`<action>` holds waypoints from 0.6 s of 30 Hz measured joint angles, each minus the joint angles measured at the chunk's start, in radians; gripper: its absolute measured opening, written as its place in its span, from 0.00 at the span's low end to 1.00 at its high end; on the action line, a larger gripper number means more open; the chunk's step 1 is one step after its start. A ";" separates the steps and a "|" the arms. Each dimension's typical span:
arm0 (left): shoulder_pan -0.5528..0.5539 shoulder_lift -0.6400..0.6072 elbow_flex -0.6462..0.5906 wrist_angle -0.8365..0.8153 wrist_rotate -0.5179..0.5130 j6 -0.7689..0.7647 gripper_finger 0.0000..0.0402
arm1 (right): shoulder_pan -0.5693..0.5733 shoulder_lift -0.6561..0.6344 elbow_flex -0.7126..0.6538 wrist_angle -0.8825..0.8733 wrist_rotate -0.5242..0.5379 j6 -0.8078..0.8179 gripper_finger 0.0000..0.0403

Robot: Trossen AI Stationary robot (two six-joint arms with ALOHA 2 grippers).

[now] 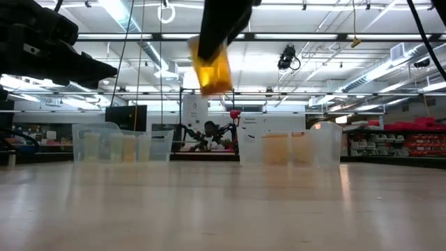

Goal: Pick and place medicine bottles into bin by pill shape (circle, oval)
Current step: Put the big orange pill bottle into the right transparent bin

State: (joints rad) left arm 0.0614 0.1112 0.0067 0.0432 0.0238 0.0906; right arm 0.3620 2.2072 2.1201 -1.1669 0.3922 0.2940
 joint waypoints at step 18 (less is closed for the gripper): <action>0.000 0.000 0.000 -0.001 0.000 0.000 0.22 | -0.010 -0.245 0.000 -0.191 0.218 0.084 0.55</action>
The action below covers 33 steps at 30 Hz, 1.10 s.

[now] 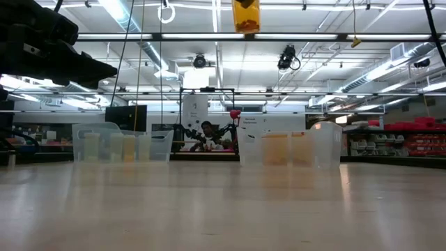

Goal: Pick and place medicine bottles into bin by pill shape (circle, oval)
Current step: Put the big orange pill bottle into the right transparent bin

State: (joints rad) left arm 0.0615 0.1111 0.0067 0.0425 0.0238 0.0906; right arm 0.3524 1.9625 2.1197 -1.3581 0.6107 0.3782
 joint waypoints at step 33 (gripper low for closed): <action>0.000 0.000 0.000 -0.001 0.000 0.000 0.22 | -0.183 -0.205 -0.076 -0.138 -0.002 0.064 0.55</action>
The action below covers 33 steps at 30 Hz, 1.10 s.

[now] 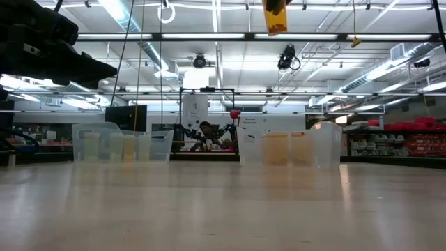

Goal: Pick and place medicine bottles into bin by pill shape (circle, oval)
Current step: Put the big orange pill bottle into the right transparent bin

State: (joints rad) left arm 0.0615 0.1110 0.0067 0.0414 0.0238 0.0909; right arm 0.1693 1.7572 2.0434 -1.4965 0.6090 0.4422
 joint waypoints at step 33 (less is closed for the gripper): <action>0.000 0.000 0.000 0.003 0.001 0.000 0.21 | -0.091 -0.200 -0.499 0.268 -0.110 0.011 0.55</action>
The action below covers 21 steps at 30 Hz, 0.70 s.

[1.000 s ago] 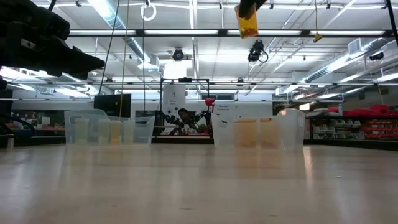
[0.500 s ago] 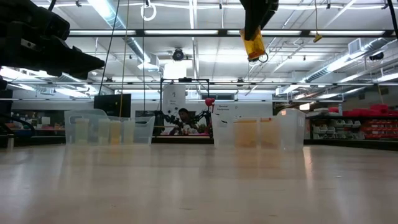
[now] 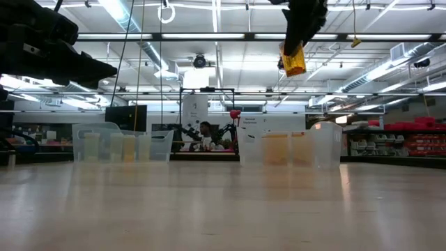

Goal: Pick and place medicine bottles into bin by pill shape (circle, oval)
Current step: Put the big orange pill bottle into the right transparent bin

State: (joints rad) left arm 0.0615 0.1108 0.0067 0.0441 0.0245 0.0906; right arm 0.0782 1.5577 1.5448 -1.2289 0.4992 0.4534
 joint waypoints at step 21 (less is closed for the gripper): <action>0.000 0.000 0.000 0.003 0.000 0.000 0.21 | -0.120 -0.168 -0.484 0.459 -0.190 0.015 0.55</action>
State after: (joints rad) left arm 0.0612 0.1112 0.0067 0.0471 0.0242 0.0910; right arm -0.0421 1.3899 1.0612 -0.7696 0.3092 0.4685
